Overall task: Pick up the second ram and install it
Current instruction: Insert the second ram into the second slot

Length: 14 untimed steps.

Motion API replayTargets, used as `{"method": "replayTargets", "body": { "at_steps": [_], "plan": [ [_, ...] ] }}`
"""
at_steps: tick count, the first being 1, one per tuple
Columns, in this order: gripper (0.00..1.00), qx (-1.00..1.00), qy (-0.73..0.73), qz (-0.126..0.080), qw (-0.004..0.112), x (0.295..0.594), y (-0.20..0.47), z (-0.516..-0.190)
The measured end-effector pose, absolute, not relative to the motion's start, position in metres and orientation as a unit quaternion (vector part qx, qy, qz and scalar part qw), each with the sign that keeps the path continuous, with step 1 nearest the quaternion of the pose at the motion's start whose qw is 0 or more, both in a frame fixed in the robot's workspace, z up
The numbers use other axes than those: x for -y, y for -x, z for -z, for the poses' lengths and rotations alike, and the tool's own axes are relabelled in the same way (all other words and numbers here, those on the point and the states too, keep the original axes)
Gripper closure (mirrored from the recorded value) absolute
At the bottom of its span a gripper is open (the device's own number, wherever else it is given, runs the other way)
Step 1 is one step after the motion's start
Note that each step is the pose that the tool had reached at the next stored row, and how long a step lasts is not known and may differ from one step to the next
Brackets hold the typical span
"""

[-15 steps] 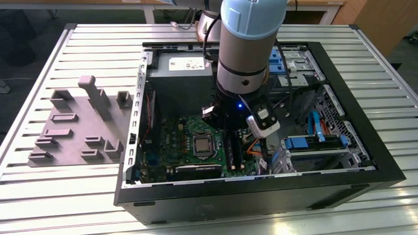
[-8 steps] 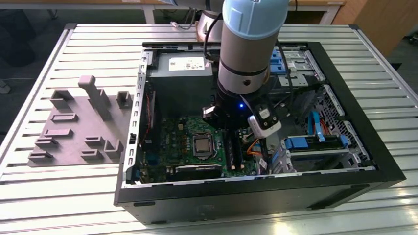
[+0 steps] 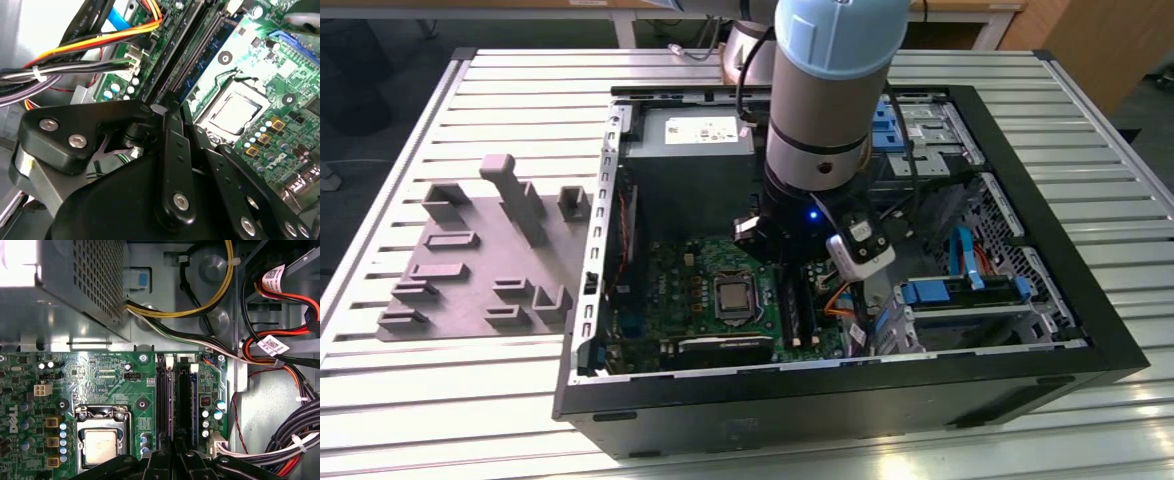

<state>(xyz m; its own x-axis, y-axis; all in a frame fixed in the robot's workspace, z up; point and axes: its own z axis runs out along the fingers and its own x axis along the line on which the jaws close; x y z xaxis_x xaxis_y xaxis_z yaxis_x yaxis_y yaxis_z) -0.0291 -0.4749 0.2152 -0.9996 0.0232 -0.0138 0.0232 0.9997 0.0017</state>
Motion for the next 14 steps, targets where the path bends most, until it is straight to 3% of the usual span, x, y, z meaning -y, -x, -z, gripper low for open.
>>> {"method": "replayTargets", "body": {
  "at_steps": [14],
  "plan": [
    [0.86, -1.0, -0.012, -0.004, 0.007, 0.4794, 0.0292, -0.2158]
  ]
}}
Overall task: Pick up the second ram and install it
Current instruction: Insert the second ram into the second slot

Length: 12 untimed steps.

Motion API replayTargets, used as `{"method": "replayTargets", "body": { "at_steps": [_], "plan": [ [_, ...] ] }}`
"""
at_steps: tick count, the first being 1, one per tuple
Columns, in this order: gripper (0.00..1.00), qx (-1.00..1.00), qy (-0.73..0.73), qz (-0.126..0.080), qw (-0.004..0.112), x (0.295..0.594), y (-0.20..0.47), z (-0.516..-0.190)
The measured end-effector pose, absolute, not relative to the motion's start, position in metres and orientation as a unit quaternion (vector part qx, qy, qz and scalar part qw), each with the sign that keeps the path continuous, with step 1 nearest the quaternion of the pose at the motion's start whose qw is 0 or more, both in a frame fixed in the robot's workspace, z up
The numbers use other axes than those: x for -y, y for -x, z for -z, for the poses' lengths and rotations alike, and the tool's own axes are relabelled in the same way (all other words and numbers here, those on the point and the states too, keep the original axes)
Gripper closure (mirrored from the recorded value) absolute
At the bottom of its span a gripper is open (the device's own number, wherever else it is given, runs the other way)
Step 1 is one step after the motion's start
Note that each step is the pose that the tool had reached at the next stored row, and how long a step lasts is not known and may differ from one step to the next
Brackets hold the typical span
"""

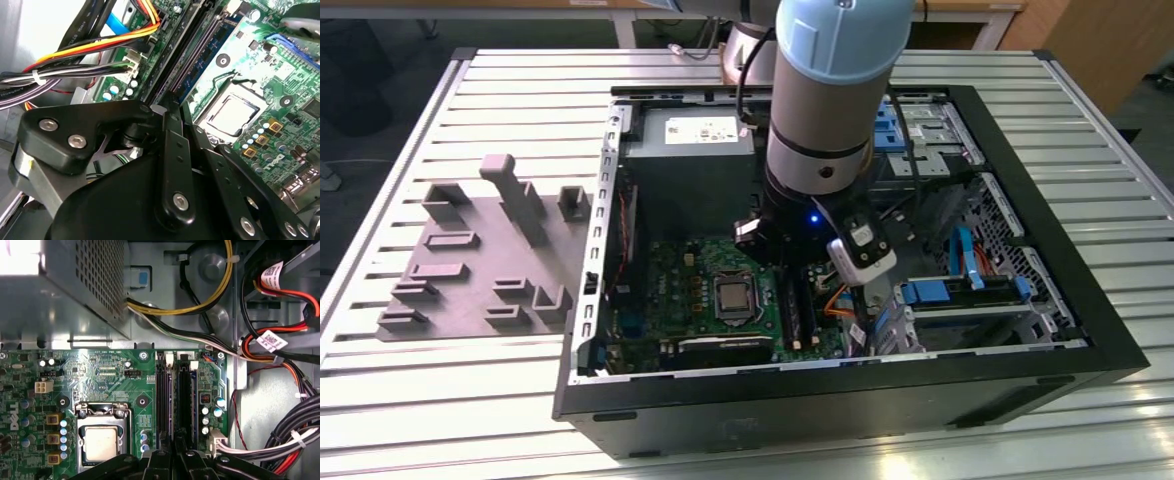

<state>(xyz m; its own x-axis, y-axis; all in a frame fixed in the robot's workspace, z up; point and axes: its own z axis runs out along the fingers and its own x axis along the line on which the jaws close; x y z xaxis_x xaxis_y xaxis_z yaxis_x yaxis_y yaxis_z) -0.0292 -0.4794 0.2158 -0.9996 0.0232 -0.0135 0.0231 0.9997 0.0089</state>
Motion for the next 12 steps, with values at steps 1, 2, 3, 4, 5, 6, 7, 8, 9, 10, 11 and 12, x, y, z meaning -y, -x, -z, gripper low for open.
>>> {"method": "replayTargets", "body": {
  "at_steps": [1, 2, 3, 4, 5, 6, 7, 8, 9, 10, 11, 12],
  "plan": [
    [0.86, -1.0, -0.012, -0.004, 0.007, 0.4797, 0.0292, -0.2158],
    [0.86, -1.0, -0.012, -0.004, 0.007, 0.4799, 0.0292, -0.2158],
    [0.86, -1.0, -0.011, -0.004, 0.007, 0.4802, 0.0291, -0.2158],
    [0.86, -1.0, -0.012, -0.004, 0.007, 0.4805, 0.0292, -0.2158],
    [0.86, -1.0, -0.011, -0.004, 0.007, 0.4809, 0.0291, -0.2158],
    [0.86, -1.0, -0.011, -0.004, 0.007, 0.4814, 0.0291, -0.2158],
    [0.86, -1.0, -0.011, -0.004, 0.007, 0.4816, 0.0292, -0.2158],
    [0.86, -1.0, -0.012, -0.004, 0.007, 0.4816, 0.0292, -0.2158],
    [0.86, -1.0, -0.012, -0.004, 0.007, 0.4816, 0.0291, -0.2158],
    [0.86, -1.0, -0.011, -0.004, 0.007, 0.4816, 0.0291, -0.2158],
    [0.86, -1.0, -0.011, -0.004, 0.007, 0.4817, 0.0291, -0.2158],
    [0.86, -1.0, -0.011, -0.004, 0.007, 0.4817, 0.0291, -0.2158]
  ]
}}
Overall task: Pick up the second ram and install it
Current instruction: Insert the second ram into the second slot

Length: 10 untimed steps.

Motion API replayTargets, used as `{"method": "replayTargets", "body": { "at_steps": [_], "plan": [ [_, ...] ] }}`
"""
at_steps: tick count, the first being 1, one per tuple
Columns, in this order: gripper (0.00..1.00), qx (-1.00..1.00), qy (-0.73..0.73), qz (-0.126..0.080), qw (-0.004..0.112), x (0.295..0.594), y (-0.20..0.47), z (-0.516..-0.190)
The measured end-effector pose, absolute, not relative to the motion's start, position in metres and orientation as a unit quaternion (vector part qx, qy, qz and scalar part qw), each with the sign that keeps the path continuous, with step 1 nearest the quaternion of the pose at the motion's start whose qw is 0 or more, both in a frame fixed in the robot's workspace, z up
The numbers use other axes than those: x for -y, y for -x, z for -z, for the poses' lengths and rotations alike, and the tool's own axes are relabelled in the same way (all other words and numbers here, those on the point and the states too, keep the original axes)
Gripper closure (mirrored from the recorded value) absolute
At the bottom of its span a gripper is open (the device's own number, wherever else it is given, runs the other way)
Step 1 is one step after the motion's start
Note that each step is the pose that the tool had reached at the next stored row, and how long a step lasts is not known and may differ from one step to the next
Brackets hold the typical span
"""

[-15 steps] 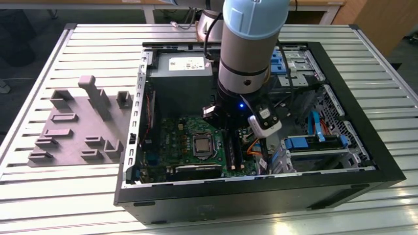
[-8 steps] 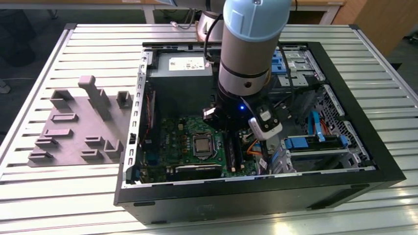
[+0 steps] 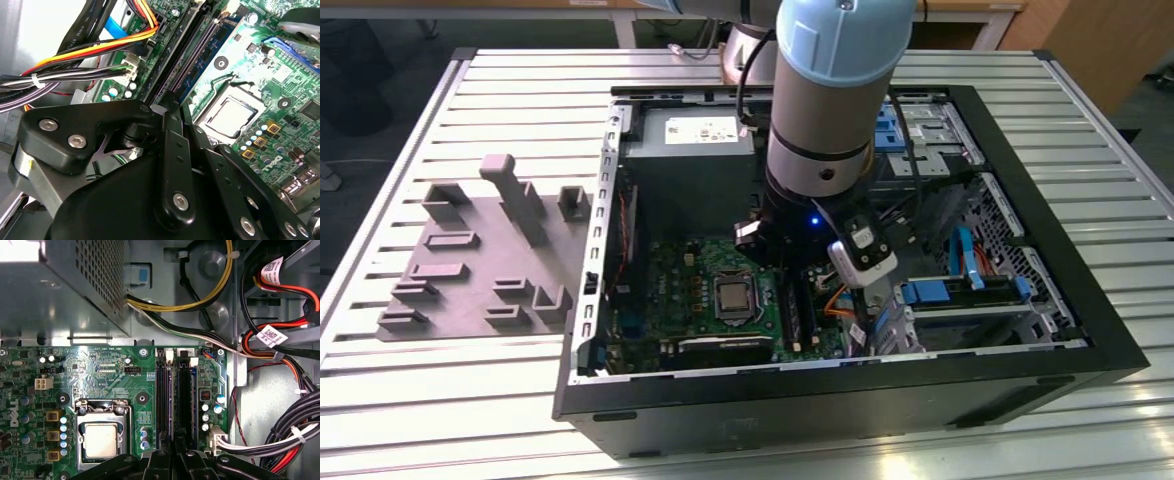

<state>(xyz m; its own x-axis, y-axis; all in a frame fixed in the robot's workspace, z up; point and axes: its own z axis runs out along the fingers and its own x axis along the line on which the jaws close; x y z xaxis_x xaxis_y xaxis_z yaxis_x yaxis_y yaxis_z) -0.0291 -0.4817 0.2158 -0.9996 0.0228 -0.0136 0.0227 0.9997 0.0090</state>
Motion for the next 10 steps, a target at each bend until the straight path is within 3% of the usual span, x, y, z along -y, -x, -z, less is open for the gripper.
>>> {"method": "replayTargets", "body": {
  "at_steps": [10],
  "plan": [
    [0.86, -1.0, -0.01, -0.005, 0.007, 0.48, 0.029, -0.2154]
  ]
}}
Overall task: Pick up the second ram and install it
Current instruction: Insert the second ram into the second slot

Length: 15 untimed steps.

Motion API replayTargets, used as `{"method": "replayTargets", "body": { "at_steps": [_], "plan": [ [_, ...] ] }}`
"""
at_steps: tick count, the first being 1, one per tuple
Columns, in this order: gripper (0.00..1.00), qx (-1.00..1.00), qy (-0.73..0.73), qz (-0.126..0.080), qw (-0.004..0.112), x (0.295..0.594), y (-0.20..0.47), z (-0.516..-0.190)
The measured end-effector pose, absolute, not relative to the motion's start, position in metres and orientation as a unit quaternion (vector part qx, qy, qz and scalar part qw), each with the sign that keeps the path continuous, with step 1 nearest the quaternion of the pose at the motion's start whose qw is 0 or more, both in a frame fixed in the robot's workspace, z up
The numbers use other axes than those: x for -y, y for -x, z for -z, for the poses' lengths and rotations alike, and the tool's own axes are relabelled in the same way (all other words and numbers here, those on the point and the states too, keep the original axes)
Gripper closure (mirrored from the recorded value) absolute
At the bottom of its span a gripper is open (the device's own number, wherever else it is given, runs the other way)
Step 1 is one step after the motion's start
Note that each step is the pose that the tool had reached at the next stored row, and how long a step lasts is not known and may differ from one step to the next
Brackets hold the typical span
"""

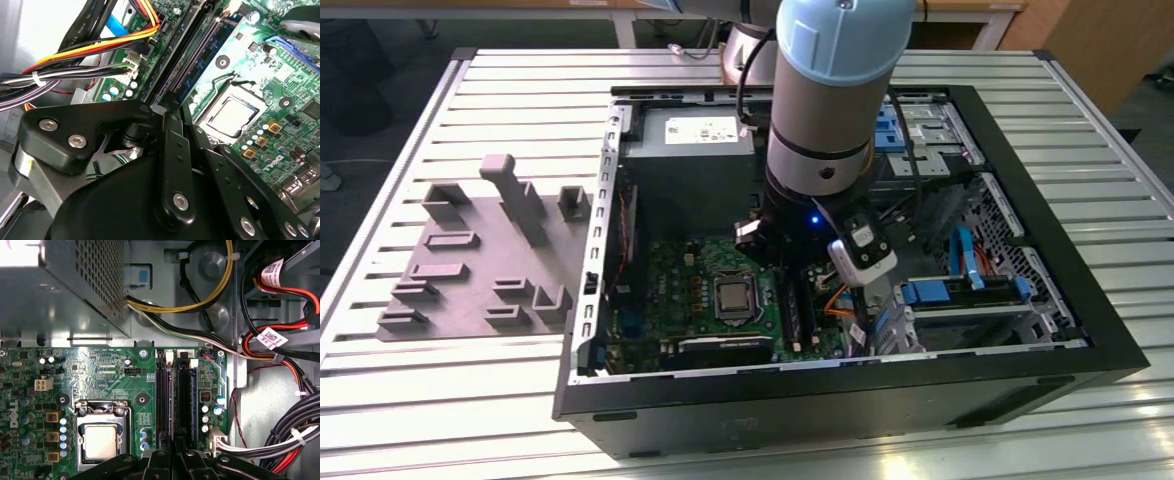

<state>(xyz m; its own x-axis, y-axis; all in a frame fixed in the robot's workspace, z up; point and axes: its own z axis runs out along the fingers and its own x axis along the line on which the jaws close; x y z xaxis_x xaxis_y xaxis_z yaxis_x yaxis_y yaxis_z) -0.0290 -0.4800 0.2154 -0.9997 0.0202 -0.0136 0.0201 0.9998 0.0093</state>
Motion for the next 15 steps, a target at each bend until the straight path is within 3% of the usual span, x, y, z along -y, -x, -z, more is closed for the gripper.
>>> {"method": "replayTargets", "body": {
  "at_steps": [15],
  "plan": [
    [0.86, -1.0, -0.009, -0.005, 0.007, 0.4798, 0.029, -0.2113]
  ]
}}
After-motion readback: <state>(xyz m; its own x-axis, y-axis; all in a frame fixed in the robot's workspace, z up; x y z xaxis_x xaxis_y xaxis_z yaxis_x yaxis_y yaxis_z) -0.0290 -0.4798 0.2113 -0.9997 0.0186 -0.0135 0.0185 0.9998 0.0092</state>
